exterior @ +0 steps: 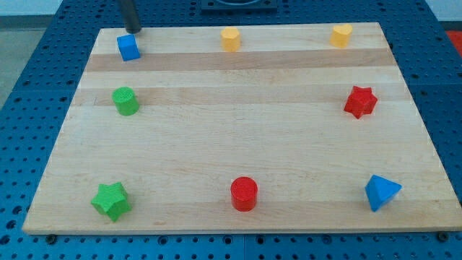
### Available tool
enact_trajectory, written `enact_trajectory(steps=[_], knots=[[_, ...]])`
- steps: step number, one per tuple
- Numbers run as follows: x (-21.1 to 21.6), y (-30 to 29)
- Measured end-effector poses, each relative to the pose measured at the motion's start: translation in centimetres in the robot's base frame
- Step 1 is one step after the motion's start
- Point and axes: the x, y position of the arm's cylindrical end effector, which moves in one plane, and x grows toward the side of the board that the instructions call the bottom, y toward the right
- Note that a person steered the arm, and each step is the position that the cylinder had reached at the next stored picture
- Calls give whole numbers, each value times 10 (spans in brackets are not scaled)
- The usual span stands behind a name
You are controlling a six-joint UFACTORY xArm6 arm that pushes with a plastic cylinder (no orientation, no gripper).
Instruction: Slide blue cube to the top left side of the green circle
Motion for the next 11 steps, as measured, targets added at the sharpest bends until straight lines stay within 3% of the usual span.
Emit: enact_trajectory(steps=[2,3,6,7,9,11], knots=[[3,-29],[26,-28],[2,14],[41,14],[61,14],[124,14]])
